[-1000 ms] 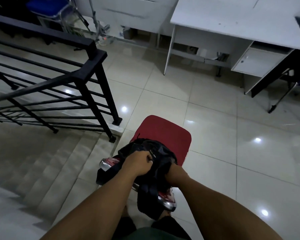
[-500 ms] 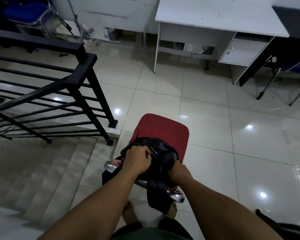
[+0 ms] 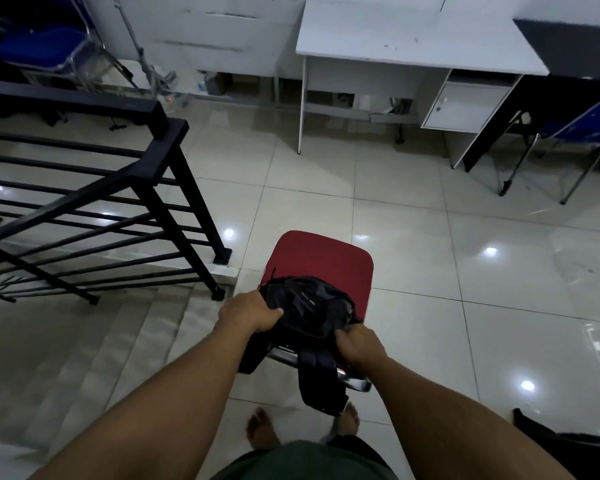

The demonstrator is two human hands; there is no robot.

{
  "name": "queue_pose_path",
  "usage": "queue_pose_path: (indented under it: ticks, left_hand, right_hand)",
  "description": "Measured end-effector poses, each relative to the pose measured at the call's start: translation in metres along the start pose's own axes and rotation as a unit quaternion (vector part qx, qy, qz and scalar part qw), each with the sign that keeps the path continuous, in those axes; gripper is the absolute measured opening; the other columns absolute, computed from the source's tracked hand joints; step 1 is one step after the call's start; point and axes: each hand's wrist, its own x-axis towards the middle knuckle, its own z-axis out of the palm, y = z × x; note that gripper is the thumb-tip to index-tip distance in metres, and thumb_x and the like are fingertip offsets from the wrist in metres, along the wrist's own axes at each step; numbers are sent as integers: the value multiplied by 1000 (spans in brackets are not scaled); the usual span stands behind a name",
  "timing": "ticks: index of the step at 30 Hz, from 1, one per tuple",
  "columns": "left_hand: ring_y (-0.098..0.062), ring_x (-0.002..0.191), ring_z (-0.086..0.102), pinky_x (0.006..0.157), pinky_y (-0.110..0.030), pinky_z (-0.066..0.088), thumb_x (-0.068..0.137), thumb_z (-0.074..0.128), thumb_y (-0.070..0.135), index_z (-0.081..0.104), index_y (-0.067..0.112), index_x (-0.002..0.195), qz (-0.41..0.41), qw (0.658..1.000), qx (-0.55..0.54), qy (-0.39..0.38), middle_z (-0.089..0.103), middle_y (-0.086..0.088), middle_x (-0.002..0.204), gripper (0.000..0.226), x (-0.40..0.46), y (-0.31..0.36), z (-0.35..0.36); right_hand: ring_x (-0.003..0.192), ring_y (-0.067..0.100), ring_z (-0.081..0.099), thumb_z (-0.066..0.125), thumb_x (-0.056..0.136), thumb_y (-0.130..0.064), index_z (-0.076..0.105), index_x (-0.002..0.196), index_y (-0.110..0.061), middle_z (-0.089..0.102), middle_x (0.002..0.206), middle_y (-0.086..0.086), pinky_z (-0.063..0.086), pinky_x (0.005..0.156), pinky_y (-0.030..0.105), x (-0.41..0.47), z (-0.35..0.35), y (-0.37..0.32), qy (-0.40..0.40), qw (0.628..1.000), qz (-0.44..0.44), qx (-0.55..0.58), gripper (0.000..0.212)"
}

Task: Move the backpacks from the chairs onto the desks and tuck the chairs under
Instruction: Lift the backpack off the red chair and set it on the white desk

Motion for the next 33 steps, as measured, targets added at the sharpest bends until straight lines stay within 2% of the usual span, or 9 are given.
queue_pose_path:
  ticks: [2, 5, 10, 14, 17, 20, 23, 28, 33]
  left_hand:
    - [-26, 112, 60, 92, -34, 48, 85, 60, 61, 58, 14, 124, 28, 998, -10, -51, 63, -8, 121, 61, 2, -3, -12]
    - [-23, 108, 58, 88, -34, 46, 84, 64, 59, 53, 14, 116, 56, 995, -52, -58, 60, -6, 120, 56, 8, -10, -21]
    - [-23, 101, 57, 78, -33, 43, 87, 66, 52, 46, 15, 116, 106, 994, -19, -5, 58, -8, 117, 51, 13, -3, -33]
    - [-25, 100, 59, 86, -38, 50, 84, 66, 58, 49, 18, 113, 143, 987, 73, 24, 60, -8, 111, 51, 18, 5, -44]
    - [-23, 95, 59, 79, -34, 49, 81, 67, 61, 55, 22, 100, 159, 982, 93, 33, 62, -4, 106, 45, 22, 13, -43]
    - [-21, 97, 59, 78, -33, 48, 80, 67, 62, 59, 24, 101, 178, 980, 90, 23, 63, -1, 107, 45, 24, 21, -41]
    - [-21, 106, 58, 90, -34, 48, 84, 66, 58, 62, 22, 110, 197, 977, 80, -30, 63, -1, 117, 45, 24, 32, -42]
    - [-22, 122, 55, 103, -33, 44, 89, 70, 34, 64, 25, 127, 221, 962, 105, -124, 57, -2, 136, 40, 21, 52, -56]
    - [-26, 123, 55, 98, -30, 48, 85, 67, 2, 54, 26, 138, 212, 955, 161, -128, 52, -4, 143, 60, 21, 63, -65]
  right_hand:
    - [70, 25, 55, 48, 88, -33, 61, 70, -11, 62, 73, 9, 39, 66, 33, -2, -7, 0, -28, 996, 17, 87, 31]
    - [54, 19, 51, 55, 86, -41, 60, 57, -14, 60, 54, 2, 39, 61, 32, -2, -15, -3, -57, 981, 32, 181, 40]
    - [63, 16, 61, 69, 73, -70, 71, 65, -12, 67, 66, 2, 47, 66, 26, -8, -19, -8, -84, 983, -20, 159, 59]
    - [60, 15, 42, 78, 72, -57, 45, 51, -21, 41, 58, 0, 37, 61, 26, -12, -18, -9, -122, 980, -40, 150, 54]
    - [64, 17, 43, 80, 76, -42, 47, 58, -19, 43, 65, 4, 39, 61, 27, -14, -25, -11, -129, 978, -15, 161, 44]
    - [76, 22, 50, 75, 80, -35, 66, 82, -9, 57, 82, 11, 42, 69, 33, -18, -37, -11, -138, 973, 29, 185, 27]
    - [97, 23, 62, 62, 81, -44, 66, 115, -11, 67, 112, 13, 53, 82, 35, -17, -51, -14, -132, 980, 56, 140, 48]
    - [97, 32, 68, 54, 91, -40, 63, 114, -7, 67, 110, 16, 61, 77, 41, -16, -72, -22, -106, 990, 69, 70, 41]
    - [106, 32, 64, 60, 94, -31, 62, 120, -6, 64, 117, 15, 56, 91, 41, -8, -84, -33, -27, 998, 16, -62, 36]
